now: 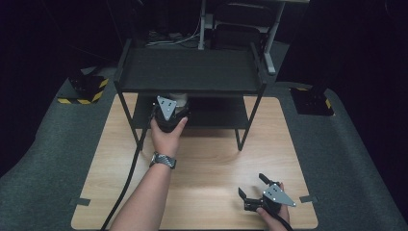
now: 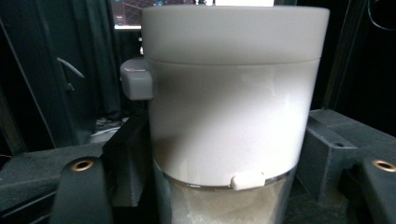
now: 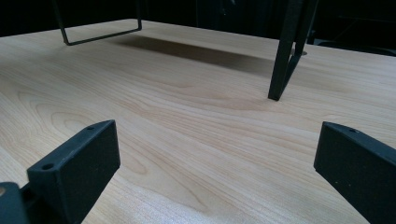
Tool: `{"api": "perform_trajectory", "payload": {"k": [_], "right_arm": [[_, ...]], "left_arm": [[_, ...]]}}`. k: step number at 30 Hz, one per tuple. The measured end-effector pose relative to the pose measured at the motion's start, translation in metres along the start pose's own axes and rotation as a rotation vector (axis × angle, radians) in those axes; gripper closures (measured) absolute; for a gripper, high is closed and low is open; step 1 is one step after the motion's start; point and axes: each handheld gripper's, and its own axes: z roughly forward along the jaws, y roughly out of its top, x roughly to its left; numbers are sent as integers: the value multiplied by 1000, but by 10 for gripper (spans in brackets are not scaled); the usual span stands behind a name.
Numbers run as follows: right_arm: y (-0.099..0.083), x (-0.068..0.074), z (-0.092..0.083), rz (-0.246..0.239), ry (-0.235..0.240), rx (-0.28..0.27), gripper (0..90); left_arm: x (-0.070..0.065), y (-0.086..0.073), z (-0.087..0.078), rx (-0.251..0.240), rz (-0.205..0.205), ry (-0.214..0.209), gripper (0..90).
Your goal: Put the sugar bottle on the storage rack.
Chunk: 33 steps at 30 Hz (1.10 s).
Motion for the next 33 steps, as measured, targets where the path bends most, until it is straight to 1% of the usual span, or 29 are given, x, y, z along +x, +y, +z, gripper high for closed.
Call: {"api": "perform_trajectory", "payload": {"k": [1,3,5,6,7,11,14,17,21,22,25,33], "right_arm": [[0,0,0,0,0,0,2],[0,0,0,1,0,0,2],[0,0,0,2,-1,0,2],[0,0,0,1,-1,0,3],[0,0,0,1,-1,0,2],[0,0,0,-3,-1,1,3],[0,1,0,-5,-2,3,3],[1,1,0,-9,-4,5,3],[1,2,1,-13,-9,9,2],[1,3,1,-14,-10,10,2],[1,3,1,-15,-13,11,2],[2,4,1,-22,-12,14,2]], "left_arm": [[2,0,-1,3,-12,-4,162],[5,-4,-3,-9,-32,-17,96],[6,-4,-6,-7,-37,-25,42],[7,-5,-8,-9,-29,-30,29],[8,-6,-12,-15,-14,-30,25],[13,-9,-27,-40,-19,-45,7],[17,-11,-42,-55,-18,-55,4],[21,-15,-56,-64,-9,-63,4],[27,-25,-75,-79,-23,-70,4],[28,-26,-77,-81,-26,-71,4],[32,-36,-90,-90,-23,-79,4],[42,-53,-114,-88,-21,-91,4]]}}
